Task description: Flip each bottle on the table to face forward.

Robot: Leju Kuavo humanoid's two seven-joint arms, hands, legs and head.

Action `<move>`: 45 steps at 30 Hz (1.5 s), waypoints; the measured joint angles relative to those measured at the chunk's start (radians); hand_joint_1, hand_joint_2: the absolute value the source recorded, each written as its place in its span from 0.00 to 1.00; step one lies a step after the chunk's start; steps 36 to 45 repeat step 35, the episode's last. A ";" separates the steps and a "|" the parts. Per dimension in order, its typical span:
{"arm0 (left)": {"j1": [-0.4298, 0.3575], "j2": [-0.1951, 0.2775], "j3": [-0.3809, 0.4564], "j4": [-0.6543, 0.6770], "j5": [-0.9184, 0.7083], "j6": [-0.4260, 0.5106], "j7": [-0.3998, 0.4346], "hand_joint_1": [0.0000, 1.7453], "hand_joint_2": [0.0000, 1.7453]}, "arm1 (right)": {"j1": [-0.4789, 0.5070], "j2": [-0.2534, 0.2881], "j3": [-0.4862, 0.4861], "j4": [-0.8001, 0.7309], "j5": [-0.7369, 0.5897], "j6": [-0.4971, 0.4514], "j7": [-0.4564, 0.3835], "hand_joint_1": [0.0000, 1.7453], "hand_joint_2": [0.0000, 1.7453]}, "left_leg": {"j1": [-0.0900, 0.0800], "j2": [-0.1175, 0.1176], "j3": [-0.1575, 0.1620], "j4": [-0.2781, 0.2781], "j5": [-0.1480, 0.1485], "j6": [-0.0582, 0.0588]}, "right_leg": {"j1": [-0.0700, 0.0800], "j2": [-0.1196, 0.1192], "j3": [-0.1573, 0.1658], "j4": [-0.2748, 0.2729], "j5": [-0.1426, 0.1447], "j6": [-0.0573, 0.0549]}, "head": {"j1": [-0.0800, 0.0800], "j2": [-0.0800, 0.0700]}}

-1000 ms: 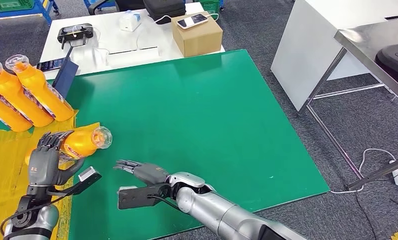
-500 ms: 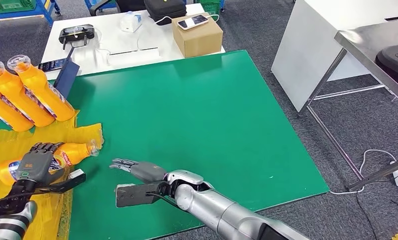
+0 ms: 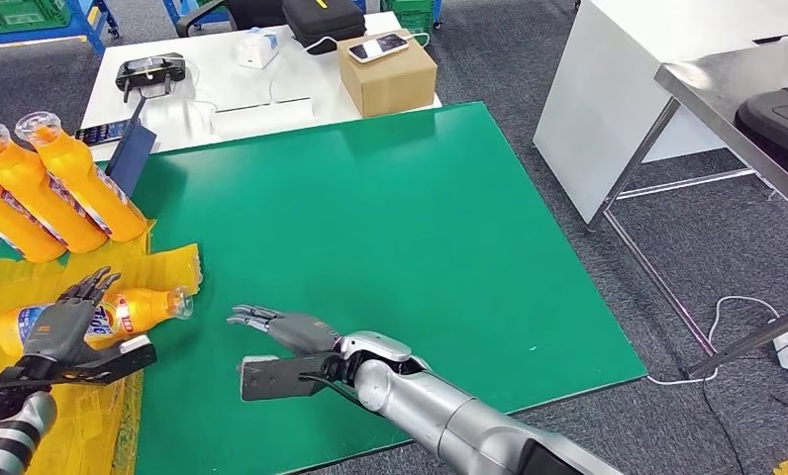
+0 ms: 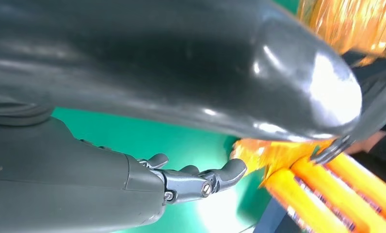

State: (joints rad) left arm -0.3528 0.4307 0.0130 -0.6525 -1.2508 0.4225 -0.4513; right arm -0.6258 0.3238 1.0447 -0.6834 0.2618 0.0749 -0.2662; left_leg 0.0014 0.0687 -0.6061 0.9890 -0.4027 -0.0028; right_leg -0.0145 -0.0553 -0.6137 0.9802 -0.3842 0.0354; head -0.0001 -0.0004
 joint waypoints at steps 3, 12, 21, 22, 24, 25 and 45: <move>0.062 0.004 0.034 -0.091 0.093 -0.033 -0.056 0.00 1.00 | 0.001 -0.015 -0.017 -0.008 0.001 -0.008 -0.006 0.00 0.00 | 0.000 0.000 -0.001 0.000 0.000 0.000 | 0.000 0.000 -0.001 0.000 0.000 0.000 | 0.000 0.000; 0.204 -0.127 0.223 -0.440 0.526 -0.257 -0.156 0.00 0.00 | 0.086 -0.058 -0.124 -0.099 0.046 -0.114 -0.045 0.00 0.00 | 0.000 -0.002 -0.010 0.001 0.000 0.001 | 0.000 0.000 -0.009 -0.001 0.000 0.001 | 0.000 0.000; 0.469 -0.448 0.234 -0.956 1.001 -0.645 -0.245 0.00 0.00 | 0.406 -0.067 -0.379 -0.499 0.165 -0.316 -0.170 0.00 0.00 | -0.006 -0.001 -0.011 0.001 -0.008 0.006 | -0.004 -0.001 -0.010 -0.003 -0.003 0.006 | 0.000 0.000; 0.502 -0.480 0.197 -0.997 0.981 -0.616 -0.247 0.00 0.00 | 0.437 -0.067 -0.397 -0.539 0.196 -0.339 -0.180 0.00 0.00 | -0.006 -0.001 -0.011 0.001 -0.009 0.007 | -0.005 -0.001 -0.009 -0.003 -0.004 0.007 | 0.000 0.000; 0.550 -0.524 0.117 -1.054 0.934 -0.542 -0.247 0.00 0.00 | 0.485 -0.063 -0.409 -0.595 0.334 -0.416 -0.184 0.00 0.00 | -0.007 -0.002 -0.011 0.001 -0.009 0.008 | -0.005 -0.001 -0.009 -0.003 -0.005 0.008 | 0.000 0.000; 0.565 -0.537 0.078 -1.073 0.912 -0.511 -0.245 0.00 0.00 | 0.501 -0.061 -0.405 -0.612 0.428 -0.457 -0.174 0.00 0.00 | -0.007 -0.002 -0.011 0.001 -0.010 0.009 | -0.006 -0.001 -0.009 -0.003 -0.005 0.008 | 0.000 0.000; 0.609 -0.579 -0.134 -1.103 0.832 -0.467 -0.190 0.00 0.00 | 0.535 -0.083 -0.314 -0.673 0.730 -0.722 -0.082 0.00 0.00 | -0.007 -0.002 -0.010 0.001 -0.008 0.010 | -0.006 -0.001 -0.007 -0.003 -0.005 0.008 | 0.000 0.000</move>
